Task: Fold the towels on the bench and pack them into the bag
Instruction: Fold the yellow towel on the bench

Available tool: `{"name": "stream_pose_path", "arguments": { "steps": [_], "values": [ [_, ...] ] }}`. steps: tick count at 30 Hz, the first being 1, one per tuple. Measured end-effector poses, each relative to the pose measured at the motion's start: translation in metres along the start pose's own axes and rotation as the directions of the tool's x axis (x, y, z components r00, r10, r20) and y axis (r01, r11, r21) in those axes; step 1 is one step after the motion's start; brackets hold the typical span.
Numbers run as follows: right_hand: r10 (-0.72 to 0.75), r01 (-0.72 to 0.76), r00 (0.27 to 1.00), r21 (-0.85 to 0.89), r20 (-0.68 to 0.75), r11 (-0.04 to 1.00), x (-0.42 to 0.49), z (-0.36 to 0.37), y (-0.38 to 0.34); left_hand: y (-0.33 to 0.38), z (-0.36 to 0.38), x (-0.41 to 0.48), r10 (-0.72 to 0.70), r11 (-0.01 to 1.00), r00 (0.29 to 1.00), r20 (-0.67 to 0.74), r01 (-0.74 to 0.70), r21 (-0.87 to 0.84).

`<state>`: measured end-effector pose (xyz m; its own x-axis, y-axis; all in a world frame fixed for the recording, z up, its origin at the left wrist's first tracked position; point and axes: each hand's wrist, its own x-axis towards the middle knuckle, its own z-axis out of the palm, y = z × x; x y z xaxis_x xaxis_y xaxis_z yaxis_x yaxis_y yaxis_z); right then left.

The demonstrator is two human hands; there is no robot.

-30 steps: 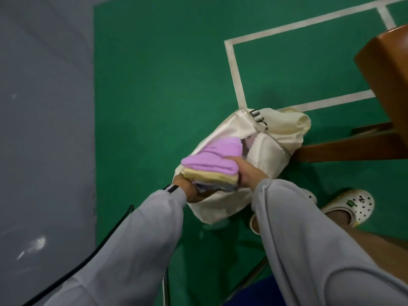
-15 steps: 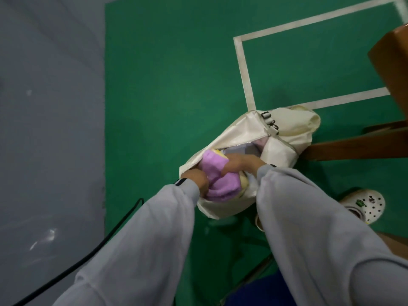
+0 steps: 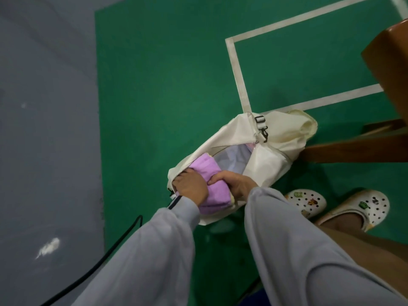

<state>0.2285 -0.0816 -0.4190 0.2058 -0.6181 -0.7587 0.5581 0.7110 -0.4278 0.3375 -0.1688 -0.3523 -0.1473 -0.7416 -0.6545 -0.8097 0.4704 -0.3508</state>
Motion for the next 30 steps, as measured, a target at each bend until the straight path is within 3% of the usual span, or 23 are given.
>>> {"name": "stream_pose_path", "arguments": {
  "steps": [3,6,9,12,15,17,19,21,23,27,30],
  "values": [
    [0.113,-0.112,0.978,0.014,-0.173,0.994,0.015,0.009,0.007,-0.003,0.021,0.000,-0.045,0.998,0.999,0.015,0.044,0.042],
    [0.016,-0.025,0.965,-0.032,-0.261,0.999,0.037,0.011,0.008,-0.002,0.045,0.009,-0.108,0.977,0.993,0.049,0.097,0.189],
    [0.074,-0.078,0.976,-0.009,-0.207,0.997,0.038,0.012,-0.002,0.001,0.051,0.004,-0.049,0.893,0.995,0.090,0.003,0.450],
    [0.196,-0.190,0.975,0.065,-0.107,0.980,0.026,0.016,-0.018,-0.002,0.053,0.005,0.061,0.849,0.988,0.144,-0.127,0.514],
    [0.240,-0.236,0.971,0.142,-0.013,0.961,0.026,0.009,-0.013,-0.013,0.052,0.006,0.076,0.826,0.986,0.149,-0.146,0.545],
    [0.226,-0.222,0.974,0.162,-0.006,0.962,0.027,0.009,-0.007,-0.015,0.056,0.004,0.031,0.831,0.992,0.124,-0.094,0.548],
    [0.179,-0.164,0.980,0.150,-0.092,0.975,0.034,0.010,0.001,-0.012,0.057,-0.002,-0.018,0.800,0.992,0.125,-0.061,0.598],
    [0.079,-0.066,0.978,0.074,-0.193,0.995,0.041,0.014,0.002,-0.005,0.057,-0.004,-0.030,0.756,0.989,0.143,-0.071,0.651],
    [0.011,-0.001,0.984,0.057,-0.175,0.998,0.050,0.016,0.001,-0.001,0.055,-0.004,-0.014,0.738,0.983,0.181,-0.112,0.665],
    [0.038,-0.025,0.994,0.129,-0.100,0.991,0.058,0.017,-0.008,-0.019,0.036,0.011,0.100,0.712,0.983,0.155,-0.180,0.679],
    [0.044,-0.030,0.992,0.119,-0.116,0.992,0.062,0.017,-0.008,-0.041,0.036,0.026,0.272,0.670,0.955,0.120,-0.278,0.688]
  ]
}}
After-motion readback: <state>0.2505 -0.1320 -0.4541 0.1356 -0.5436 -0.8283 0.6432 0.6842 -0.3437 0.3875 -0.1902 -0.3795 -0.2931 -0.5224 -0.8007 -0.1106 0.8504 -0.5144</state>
